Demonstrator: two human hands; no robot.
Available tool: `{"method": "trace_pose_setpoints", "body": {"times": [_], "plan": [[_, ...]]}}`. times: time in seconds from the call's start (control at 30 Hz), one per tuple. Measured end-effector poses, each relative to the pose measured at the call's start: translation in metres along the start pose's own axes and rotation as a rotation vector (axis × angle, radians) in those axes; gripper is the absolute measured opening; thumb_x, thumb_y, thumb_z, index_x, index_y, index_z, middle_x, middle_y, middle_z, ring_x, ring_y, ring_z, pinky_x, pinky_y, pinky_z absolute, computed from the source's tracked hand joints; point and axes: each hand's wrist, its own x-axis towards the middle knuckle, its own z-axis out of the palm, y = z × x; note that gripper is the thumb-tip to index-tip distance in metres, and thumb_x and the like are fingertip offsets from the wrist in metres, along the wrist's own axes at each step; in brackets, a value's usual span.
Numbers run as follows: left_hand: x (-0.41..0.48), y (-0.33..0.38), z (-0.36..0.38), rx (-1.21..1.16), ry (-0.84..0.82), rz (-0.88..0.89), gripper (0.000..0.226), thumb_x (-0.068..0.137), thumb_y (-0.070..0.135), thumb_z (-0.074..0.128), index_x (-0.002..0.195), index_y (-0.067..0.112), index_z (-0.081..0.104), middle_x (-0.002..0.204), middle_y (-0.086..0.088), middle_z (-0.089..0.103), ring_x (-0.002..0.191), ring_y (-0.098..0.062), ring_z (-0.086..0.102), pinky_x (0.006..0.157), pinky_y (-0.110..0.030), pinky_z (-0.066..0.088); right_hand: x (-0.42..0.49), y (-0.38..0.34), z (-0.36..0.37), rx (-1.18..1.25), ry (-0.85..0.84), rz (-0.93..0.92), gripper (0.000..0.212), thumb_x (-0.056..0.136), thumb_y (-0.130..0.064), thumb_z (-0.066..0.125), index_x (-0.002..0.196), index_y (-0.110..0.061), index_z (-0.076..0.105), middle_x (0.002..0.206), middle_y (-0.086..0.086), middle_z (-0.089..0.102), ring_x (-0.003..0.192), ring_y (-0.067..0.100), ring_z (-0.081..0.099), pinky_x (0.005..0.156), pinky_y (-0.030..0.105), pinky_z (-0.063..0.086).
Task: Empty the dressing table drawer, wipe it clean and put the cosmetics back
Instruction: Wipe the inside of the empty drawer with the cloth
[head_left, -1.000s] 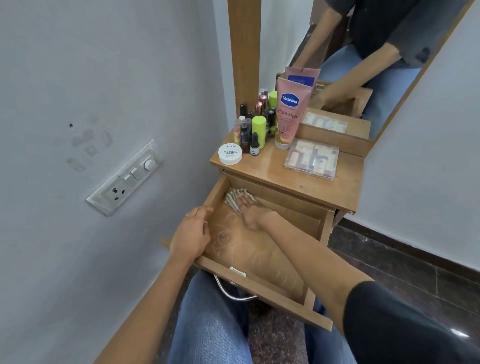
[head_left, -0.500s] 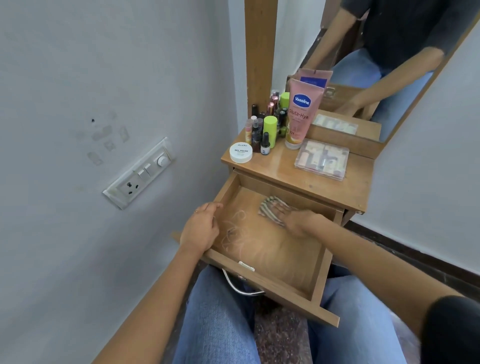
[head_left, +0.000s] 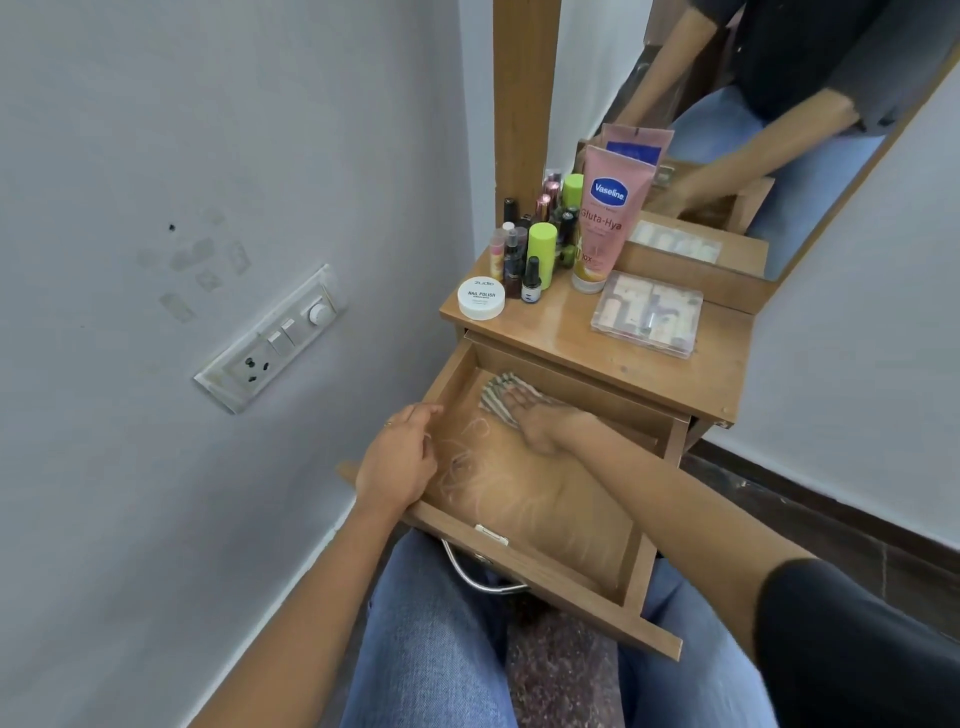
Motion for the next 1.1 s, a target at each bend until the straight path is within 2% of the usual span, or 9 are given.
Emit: {"method": "trace_pose_setpoints", "body": {"times": [0.2, 0.37, 0.43, 0.53, 0.6, 0.77, 0.93, 1.03, 1.1], "plan": [[0.001, 0.001, -0.002, -0.002, -0.027, 0.007, 0.051, 0.086, 0.002, 0.042, 0.133, 0.022, 0.048, 0.135, -0.001, 0.052, 0.123, -0.020, 0.048, 0.095, -0.031, 0.042, 0.037, -0.034, -0.015, -0.032, -0.041, 0.047, 0.071, 0.100, -0.033, 0.035, 0.149, -0.007, -0.010, 0.159, 0.007, -0.014, 0.147, 0.020, -0.009, 0.120, 0.039, 0.005], [-0.001, 0.001, -0.001, -0.026, -0.020, -0.003, 0.049, 0.087, 0.002, 0.041, 0.131, 0.023, 0.050, 0.134, 0.001, 0.053, 0.122, -0.020, 0.049, 0.096, -0.031, 0.042, 0.021, -0.033, -0.004, 0.058, 0.035, -0.064, 0.068, 0.098, -0.018, 0.038, 0.151, -0.008, -0.004, 0.159, 0.010, -0.009, 0.147, 0.021, -0.008, 0.120, 0.037, 0.003], [0.001, 0.001, -0.001, -0.037, -0.004, -0.010, 0.046, 0.089, 0.005, 0.040, 0.128, 0.024, 0.052, 0.132, 0.003, 0.055, 0.119, -0.019, 0.051, 0.094, -0.030, 0.043, 0.011, -0.049, 0.012, 0.056, 0.058, -0.126, 0.069, 0.098, -0.021, 0.040, 0.151, -0.010, -0.004, 0.159, 0.009, -0.009, 0.147, 0.020, -0.007, 0.120, 0.035, 0.002], [0.001, 0.001, -0.001, -0.035, 0.019, -0.014, 0.043, 0.091, 0.007, 0.042, 0.127, 0.026, 0.054, 0.129, 0.006, 0.055, 0.117, -0.017, 0.053, 0.093, -0.028, 0.043, 0.000, -0.063, 0.031, 0.075, 0.047, -0.179, 0.069, 0.098, -0.016, 0.039, 0.151, -0.012, -0.003, 0.159, 0.007, -0.009, 0.147, 0.019, -0.006, 0.119, 0.030, -0.001], [-0.001, 0.002, -0.002, -0.031, 0.019, -0.016, 0.042, 0.091, 0.007, 0.042, 0.127, 0.026, 0.054, 0.130, 0.006, 0.055, 0.117, -0.017, 0.052, 0.093, -0.027, 0.043, 0.005, -0.051, 0.027, 0.032, 0.024, -0.216, 0.066, 0.098, -0.013, 0.036, 0.151, -0.015, -0.003, 0.159, 0.005, -0.009, 0.147, 0.017, -0.005, 0.120, 0.033, 0.001], [-0.001, 0.003, -0.003, -0.034, -0.007, -0.039, 0.047, 0.089, 0.005, 0.041, 0.130, 0.025, 0.050, 0.134, 0.003, 0.053, 0.120, -0.020, 0.051, 0.094, -0.032, 0.044, 0.028, -0.020, 0.000, 0.048, 0.011, -0.125, 0.072, 0.093, -0.003, 0.033, 0.151, -0.020, -0.006, 0.159, 0.000, -0.011, 0.146, 0.015, -0.007, 0.121, 0.038, 0.005], [-0.003, 0.002, -0.002, -0.027, -0.007, -0.052, 0.052, 0.086, 0.002, 0.042, 0.132, 0.026, 0.048, 0.135, 0.001, 0.053, 0.120, -0.019, 0.050, 0.093, -0.031, 0.043, 0.035, -0.010, -0.013, 0.091, 0.009, -0.075, 0.068, 0.094, -0.004, 0.032, 0.151, -0.014, -0.005, 0.159, 0.003, -0.011, 0.147, 0.016, -0.008, 0.118, 0.034, 0.000], [-0.002, 0.002, 0.000, -0.041, 0.010, -0.051, 0.047, 0.089, 0.005, 0.041, 0.130, 0.026, 0.050, 0.133, 0.002, 0.053, 0.120, -0.019, 0.050, 0.091, -0.030, 0.043, 0.029, -0.025, -0.002, 0.157, 0.049, -0.070, 0.069, 0.095, -0.008, 0.037, 0.151, -0.011, -0.004, 0.159, 0.007, -0.011, 0.147, 0.021, -0.009, 0.120, 0.037, -0.001], [-0.001, 0.002, 0.001, -0.050, 0.028, -0.048, 0.044, 0.090, 0.007, 0.041, 0.129, 0.026, 0.051, 0.132, 0.003, 0.054, 0.119, -0.019, 0.050, 0.091, -0.030, 0.044, 0.016, -0.043, 0.014, 0.215, 0.075, -0.121, 0.073, 0.097, -0.019, 0.046, 0.151, -0.015, -0.004, 0.159, 0.005, -0.010, 0.147, 0.021, -0.008, 0.120, 0.038, -0.001]]}}
